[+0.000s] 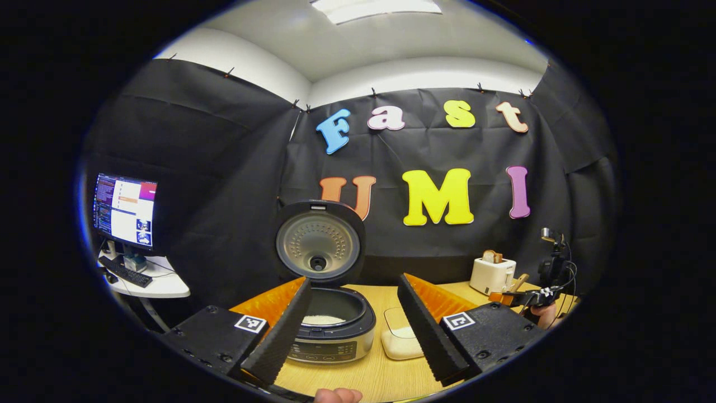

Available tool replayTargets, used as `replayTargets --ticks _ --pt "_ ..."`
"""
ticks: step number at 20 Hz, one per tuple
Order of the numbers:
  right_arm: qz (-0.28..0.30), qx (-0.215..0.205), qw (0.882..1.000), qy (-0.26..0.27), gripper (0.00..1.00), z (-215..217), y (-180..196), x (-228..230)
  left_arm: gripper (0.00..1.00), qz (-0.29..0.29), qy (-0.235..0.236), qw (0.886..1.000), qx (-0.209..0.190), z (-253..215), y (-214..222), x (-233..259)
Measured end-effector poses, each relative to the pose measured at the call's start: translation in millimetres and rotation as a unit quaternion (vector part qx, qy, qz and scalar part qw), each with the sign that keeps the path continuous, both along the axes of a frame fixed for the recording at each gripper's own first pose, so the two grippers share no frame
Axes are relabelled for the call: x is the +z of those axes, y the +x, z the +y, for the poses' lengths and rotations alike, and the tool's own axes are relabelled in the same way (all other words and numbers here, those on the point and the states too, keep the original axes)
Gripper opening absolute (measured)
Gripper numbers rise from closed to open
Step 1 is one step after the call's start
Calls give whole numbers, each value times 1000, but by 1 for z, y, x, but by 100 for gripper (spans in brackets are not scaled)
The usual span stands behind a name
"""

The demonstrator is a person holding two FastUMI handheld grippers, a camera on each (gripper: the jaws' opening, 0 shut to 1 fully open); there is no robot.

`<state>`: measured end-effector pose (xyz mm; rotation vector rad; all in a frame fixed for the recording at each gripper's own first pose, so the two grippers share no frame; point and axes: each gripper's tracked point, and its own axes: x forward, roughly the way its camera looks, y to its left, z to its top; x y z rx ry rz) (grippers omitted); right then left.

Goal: Close the left gripper, press the button to open the rice cooker; take a wooden spoon from the chopstick holder with the right hand, scoop a spoonful of rice and pour it into the rice cooker, then put the wooden spoon back into the chopstick holder.

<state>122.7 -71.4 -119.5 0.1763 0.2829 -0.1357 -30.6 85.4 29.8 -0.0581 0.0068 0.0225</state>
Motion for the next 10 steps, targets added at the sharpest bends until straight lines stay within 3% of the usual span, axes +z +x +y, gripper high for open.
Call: replayTargets --ticks 1,3,4,7,10 --pt "1 2 1000 -7 77 -2 -5 0 98 -4 -5 1000 4 -3 -1 2" --pt "4 5 1000 -11 92 -6 -15 3 94 -12 -10 1000 13 -6 -4 7" --pt "2 10 1000 -9 94 -7 -21 4 98 -13 -15 1000 17 -7 -5 7" --pt "-9 15 1000 -26 95 -12 -49 16 98 -5 -52 999 8 -20 -7 10" --pt "-34 23 999 -31 92 -11 -78 34 98 -14 -41 999 18 -4 7 35"
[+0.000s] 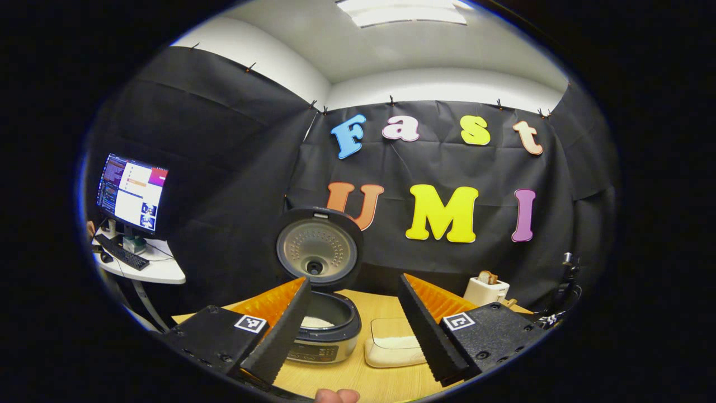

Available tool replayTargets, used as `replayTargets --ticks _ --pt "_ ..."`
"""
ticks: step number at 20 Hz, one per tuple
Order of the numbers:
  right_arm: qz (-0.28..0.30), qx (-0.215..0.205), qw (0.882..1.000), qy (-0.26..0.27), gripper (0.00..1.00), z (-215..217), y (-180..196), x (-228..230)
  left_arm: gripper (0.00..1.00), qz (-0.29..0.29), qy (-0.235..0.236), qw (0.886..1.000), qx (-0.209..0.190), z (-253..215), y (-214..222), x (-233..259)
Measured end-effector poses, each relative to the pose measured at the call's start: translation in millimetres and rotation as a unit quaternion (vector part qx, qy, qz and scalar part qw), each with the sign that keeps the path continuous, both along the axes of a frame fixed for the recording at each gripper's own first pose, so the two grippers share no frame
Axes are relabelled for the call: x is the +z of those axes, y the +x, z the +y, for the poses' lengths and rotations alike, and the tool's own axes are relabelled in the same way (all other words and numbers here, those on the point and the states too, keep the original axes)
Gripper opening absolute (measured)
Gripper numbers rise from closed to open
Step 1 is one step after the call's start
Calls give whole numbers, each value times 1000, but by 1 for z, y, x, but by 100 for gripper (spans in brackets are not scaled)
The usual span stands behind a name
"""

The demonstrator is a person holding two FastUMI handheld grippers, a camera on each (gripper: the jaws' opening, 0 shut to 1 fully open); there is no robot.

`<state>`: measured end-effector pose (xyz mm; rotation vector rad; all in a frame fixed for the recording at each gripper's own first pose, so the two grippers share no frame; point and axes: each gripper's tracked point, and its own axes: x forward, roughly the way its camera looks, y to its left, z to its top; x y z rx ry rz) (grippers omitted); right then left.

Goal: Close the left gripper, press the button to open the rice cooker; take a wooden spoon from the chopstick holder with the right hand, scoop a spoonful of rice and pour it into the rice cooker, then put the wooden spoon back into the chopstick holder.

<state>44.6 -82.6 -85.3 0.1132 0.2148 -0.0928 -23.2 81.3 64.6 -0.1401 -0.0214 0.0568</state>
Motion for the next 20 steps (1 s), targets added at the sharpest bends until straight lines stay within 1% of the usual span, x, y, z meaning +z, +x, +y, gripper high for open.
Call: replayTargets --ticks 2,3,5,6,7,8,9,10,11,12,13,14,15,16,17,18,20 --pt "-16 10 1000 -20 91 4 -14 11 98 -1 11 1000 -6 7 18 22" --pt "-25 15 999 -32 96 7 -21 16 98 1 12 1000 -8 9 28 33" --pt "-37 29 998 -50 96 15 -30 25 98 11 30 999 2 22 55 51" --pt "-40 38 997 -62 91 19 -34 27 98 17 44 999 9 30 70 58" --pt "-45 45 995 -72 92 22 -39 33 98 26 58 998 16 38 85 61" --pt "-52 50 994 -77 96 24 -43 38 98 39 63 997 17 41 100 63" --pt "-57 53 994 -80 92 25 -47 43 98 46 68 996 17 43 114 68" --pt "-61 54 994 -79 95 24 -50 44 98 57 80 995 14 43 129 72" --pt "-62 55 994 -74 92 24 -50 43 98 67 95 993 12 44 143 71" --pt "-60 59 994 -70 96 25 -52 40 98 76 100 992 14 48 156 72" --pt "-58 63 994 -66 95 27 -54 35 98 91 98 991 14 51 171 73" --pt "-53 65 994 -64 92 27 -53 29 98 100 101 990 21 55 181 75" --pt "-46 68 995 -59 92 25 -54 23 99 108 111 987 31 63 193 78" --pt "-32 74 996 -46 96 27 -53 15 99 112 120 985 45 71 203 80" --pt "-17 82 996 -32 100 28 -54 6 99 120 124 984 45 73 213 80" --pt "-6 85 996 -22 95 29 -54 1 99 132 118 983 45 76 222 77" --pt "0 80 997 -14 96 21 -52 -2 99 157 102 981 47 82 236 67"
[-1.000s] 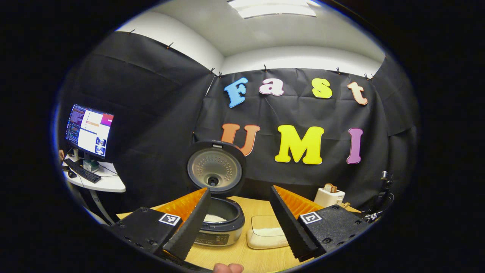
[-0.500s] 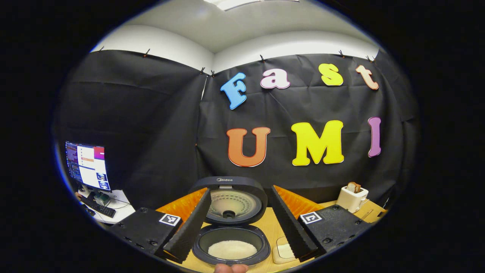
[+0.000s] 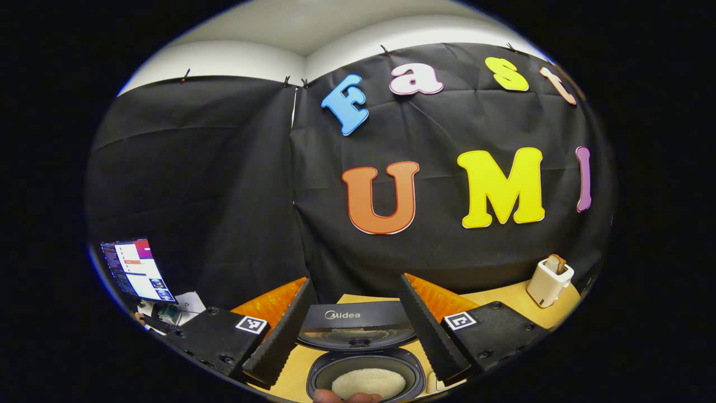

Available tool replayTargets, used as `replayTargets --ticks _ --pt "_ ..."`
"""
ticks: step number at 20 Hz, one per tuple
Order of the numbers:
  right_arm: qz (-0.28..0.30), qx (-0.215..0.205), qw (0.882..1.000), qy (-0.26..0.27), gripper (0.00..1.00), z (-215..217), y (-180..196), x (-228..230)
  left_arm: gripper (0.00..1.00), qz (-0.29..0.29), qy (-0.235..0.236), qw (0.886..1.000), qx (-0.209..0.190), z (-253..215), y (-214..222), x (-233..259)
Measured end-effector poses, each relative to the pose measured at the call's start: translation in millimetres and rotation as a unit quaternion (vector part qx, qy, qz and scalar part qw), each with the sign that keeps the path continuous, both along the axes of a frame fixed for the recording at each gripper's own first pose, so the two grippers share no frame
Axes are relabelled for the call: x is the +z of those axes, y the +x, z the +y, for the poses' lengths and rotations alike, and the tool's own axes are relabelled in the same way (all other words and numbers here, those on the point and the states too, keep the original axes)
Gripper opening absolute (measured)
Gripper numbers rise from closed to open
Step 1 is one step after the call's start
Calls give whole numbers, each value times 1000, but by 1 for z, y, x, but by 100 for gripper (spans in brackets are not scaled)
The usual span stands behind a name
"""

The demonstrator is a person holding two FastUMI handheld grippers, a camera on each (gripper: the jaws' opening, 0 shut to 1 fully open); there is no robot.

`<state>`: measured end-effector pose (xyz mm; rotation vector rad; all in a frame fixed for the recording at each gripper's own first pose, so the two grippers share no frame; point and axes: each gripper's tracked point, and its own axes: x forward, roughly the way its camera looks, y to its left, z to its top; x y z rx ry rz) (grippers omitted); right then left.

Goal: Close the left gripper, press the button to open the rice cooker; take a wooden spoon from the chopstick holder with the right hand, scoop a spoonful of rice and pour it into the rice cooker, then put the wooden spoon back into the chopstick holder.

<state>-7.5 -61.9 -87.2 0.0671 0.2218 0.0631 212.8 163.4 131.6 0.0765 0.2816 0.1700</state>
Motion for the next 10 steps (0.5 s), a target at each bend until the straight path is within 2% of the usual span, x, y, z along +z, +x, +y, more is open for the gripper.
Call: replayTargets --ticks 1,2,3,4,5,6,7,8,9,10 --pt "-2 -4 1000 7 92 -5 0 1 100 12 -9 1000 8 6 8 -5" --pt "-3 -6 1000 17 92 -7 0 2 99 28 -13 999 16 11 13 -13" --pt "1 -5 1000 26 96 -7 1 0 99 39 -8 999 26 16 16 -18" --pt "5 -5 1000 27 96 -7 1 -1 99 45 -8 999 25 16 19 -21" --pt "5 -8 1000 24 92 -11 1 -2 99 48 -12 999 22 15 23 -24" --pt "3 -12 1000 22 95 -16 0 -1 99 51 -13 998 22 14 25 -26" --pt "2 -16 1000 23 92 -17 -1 0 99 53 -12 998 19 13 27 -27" --pt "2 -16 1000 26 96 -17 -1 0 99 54 -14 998 16 12 27 -28" --pt "7 -15 1000 25 92 -15 -2 -3 99 56 -14 998 12 13 27 -32" --pt "13 -11 1000 23 92 -13 -3 -6 99 60 -12 998 9 13 26 -37"
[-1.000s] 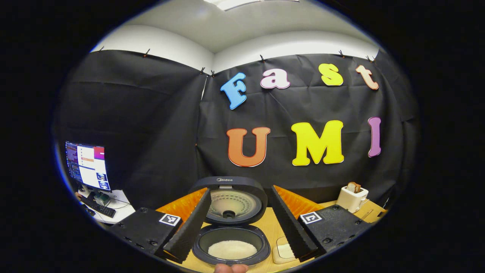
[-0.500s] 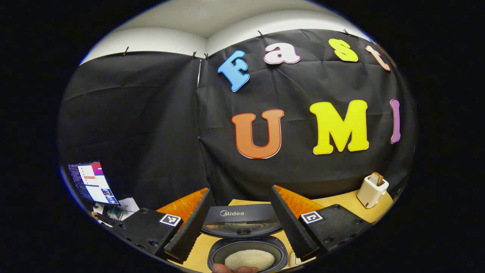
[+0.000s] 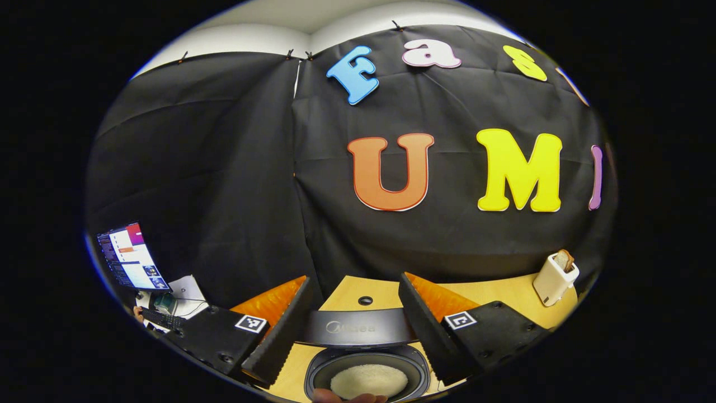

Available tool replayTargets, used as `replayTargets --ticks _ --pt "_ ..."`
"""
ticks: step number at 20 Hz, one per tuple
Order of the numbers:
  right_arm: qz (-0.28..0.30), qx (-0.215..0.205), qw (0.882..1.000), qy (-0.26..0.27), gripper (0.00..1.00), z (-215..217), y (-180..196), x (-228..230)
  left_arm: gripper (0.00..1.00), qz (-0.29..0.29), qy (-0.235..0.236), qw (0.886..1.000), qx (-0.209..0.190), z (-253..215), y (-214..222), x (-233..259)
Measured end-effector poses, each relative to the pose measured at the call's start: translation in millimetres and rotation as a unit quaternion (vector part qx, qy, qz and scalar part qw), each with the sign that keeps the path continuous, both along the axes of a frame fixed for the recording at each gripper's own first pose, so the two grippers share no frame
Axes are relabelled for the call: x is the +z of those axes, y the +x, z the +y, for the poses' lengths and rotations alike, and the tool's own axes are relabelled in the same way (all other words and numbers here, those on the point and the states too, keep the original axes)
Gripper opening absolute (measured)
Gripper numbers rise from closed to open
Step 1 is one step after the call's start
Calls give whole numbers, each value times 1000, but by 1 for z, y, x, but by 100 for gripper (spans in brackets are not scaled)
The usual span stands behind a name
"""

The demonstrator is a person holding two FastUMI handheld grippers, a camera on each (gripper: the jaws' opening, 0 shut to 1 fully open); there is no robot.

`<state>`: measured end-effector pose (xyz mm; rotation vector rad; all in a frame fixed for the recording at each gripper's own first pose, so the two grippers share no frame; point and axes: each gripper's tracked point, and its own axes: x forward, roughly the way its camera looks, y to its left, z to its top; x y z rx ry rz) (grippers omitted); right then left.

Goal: Close the left gripper, press the button to open the rice cooker; take a wooden spoon from the chopstick holder with the right hand, scoop a spoonful of rice and pour it into the rice cooker, then put the wooden spoon back into the chopstick holder.

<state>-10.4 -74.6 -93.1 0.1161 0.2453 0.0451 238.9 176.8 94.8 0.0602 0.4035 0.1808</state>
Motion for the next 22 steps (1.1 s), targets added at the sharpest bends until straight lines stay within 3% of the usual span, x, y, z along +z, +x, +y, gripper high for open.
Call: replayTargets --ticks 2,3,9,12,13,14,22 --pt "3 4 1000 -4 96 3 -4 -1 100 -8 6 1000 -10 1 -3 3" --pt "3 6 1000 -6 92 6 -6 0 99 -1 0 1000 -11 -1 -6 -1" --pt "-8 33 999 -14 92 26 -17 8 99 -3 -18 999 -28 -10 -51 -13" --pt "-20 51 998 -15 92 39 -23 16 98 -4 -26 999 -29 -16 -82 -26" --pt "-26 58 998 -14 96 44 -25 20 98 -7 -27 999 -29 -18 -90 -31" --pt "-32 62 997 -13 92 47 -27 24 98 -13 -27 999 -29 -19 -99 -35" --pt "-42 85 995 -36 92 62 -43 18 99 -28 -28 999 -10 -31 -161 -92"
